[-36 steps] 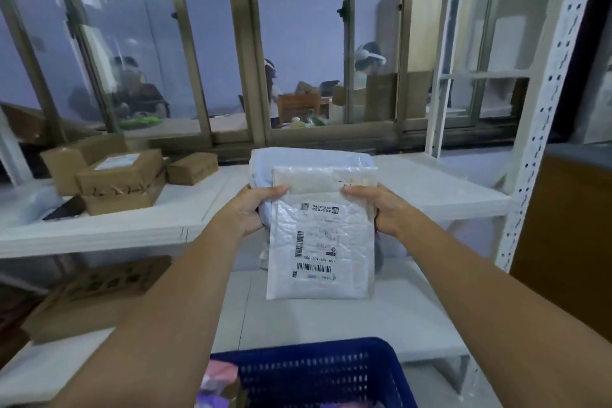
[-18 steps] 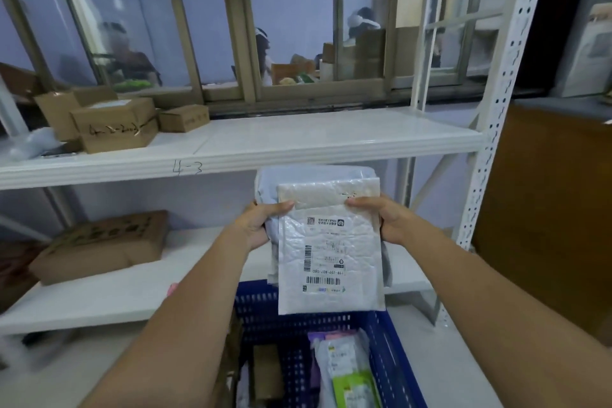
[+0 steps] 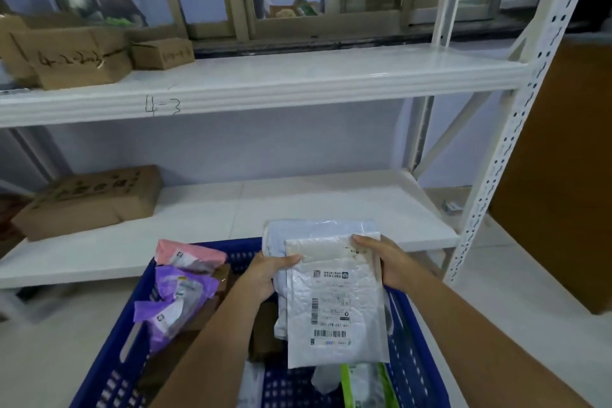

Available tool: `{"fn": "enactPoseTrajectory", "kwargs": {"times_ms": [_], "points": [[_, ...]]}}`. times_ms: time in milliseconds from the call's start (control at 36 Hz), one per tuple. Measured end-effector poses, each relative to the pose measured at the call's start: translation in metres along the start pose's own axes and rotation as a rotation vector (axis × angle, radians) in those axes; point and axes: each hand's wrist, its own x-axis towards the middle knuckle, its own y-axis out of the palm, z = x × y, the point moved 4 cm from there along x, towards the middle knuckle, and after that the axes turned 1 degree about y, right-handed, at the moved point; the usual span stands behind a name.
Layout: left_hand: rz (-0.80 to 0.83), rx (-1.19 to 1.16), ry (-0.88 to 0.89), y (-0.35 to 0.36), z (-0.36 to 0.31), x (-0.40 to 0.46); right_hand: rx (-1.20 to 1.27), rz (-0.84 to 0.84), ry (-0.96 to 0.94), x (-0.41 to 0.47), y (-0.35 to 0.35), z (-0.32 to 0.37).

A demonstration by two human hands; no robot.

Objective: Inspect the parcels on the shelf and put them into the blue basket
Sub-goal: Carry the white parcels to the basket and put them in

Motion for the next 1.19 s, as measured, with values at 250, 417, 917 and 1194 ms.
{"fn": "enactPoseTrajectory", "kwargs": {"times_ms": [250,417,917,1194], "points": [[-0.123,0.109,-0.020,-0.048,0.097,0.053,0.012,-0.105,0.070,0.024,-0.029,-0.079],[-0.135,0.115,-0.069,-0.055,0.147,0.072,-0.056,-0.196,0.133,0.032,-0.047,-0.116],[-0.082,0.852,-0.450,-0.055,0.242,0.085,-0.715,-0.353,0.477,0.051,-0.073,-0.206],[-0.012,0.936,-0.670,-0.054,0.268,0.091,-1.751,-0.232,0.576,0.057,-0.063,-0.224]]}}
